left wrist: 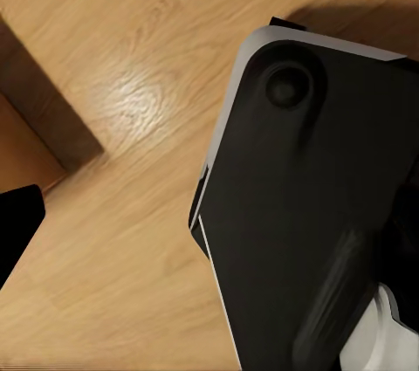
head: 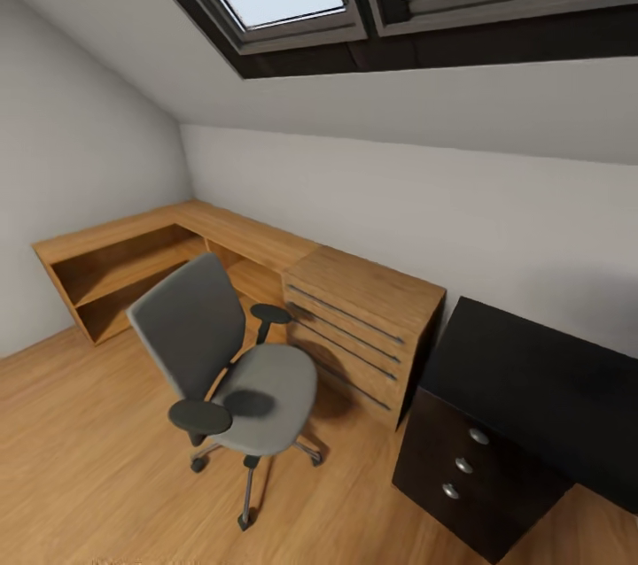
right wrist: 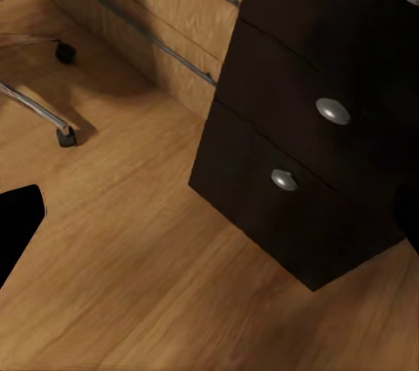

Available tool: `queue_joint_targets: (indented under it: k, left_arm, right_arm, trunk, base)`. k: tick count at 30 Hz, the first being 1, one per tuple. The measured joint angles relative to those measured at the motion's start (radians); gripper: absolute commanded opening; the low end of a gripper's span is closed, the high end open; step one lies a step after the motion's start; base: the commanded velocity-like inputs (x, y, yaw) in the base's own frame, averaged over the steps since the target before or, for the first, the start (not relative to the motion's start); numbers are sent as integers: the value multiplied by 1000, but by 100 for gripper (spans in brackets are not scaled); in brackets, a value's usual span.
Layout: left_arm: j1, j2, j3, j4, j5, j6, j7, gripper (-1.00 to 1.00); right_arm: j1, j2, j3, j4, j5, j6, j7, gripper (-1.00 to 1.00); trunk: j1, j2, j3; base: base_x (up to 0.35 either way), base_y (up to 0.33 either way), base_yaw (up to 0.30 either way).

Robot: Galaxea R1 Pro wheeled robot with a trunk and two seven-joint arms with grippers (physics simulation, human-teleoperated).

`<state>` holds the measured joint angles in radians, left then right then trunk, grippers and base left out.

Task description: In the bedroom, organize the workspace by keeping the computer under the desk, ensuring the monitor is on the desk, placing the keyboard on the desk next to the monitor, placing the mouse on the desk next to the keyboard, moving the folder from the swivel chair onto the desk next to the mouse, stacking the notebook on top of the folder with the pen on top of the notebook, and positioning the swivel chair next to the desk.

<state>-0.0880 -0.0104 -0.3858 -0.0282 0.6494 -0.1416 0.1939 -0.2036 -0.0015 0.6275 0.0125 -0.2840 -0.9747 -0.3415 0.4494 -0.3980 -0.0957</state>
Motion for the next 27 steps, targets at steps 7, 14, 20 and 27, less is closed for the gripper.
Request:
queue_joint_targets:
  k: [7, 14, 20, 27]
  left_arm:
    - [0, 0, 0, 0, 0, 0, 0, 100]
    - [0, 0, 0, 0, 0, 0, 0, 100]
    - [0, 0, 0, 0, 1, 0, 0, 100]
    - [0, 0, 0, 0, 0, 0, 0, 100]
  right_arm:
    - [0, -16, 0, -3, -1, 6, 1, 100]
    - [0, -25, -5, -4, -6, 5, 0, 100]
    - [0, -35, -5, -4, -7, 5, -1, 100]
    - [0, -36, -5, -4, -8, 5, -1, 100]
  trunk:
    - [0, 0, 0]
    - [0, 0, 0]
    - [0, 0, 0]
    - [0, 0, 0]
  base:
    - [0, 0, 279]
    - [0, 0, 279]
    - [0, 0, 279]
    - [0, 0, 279]
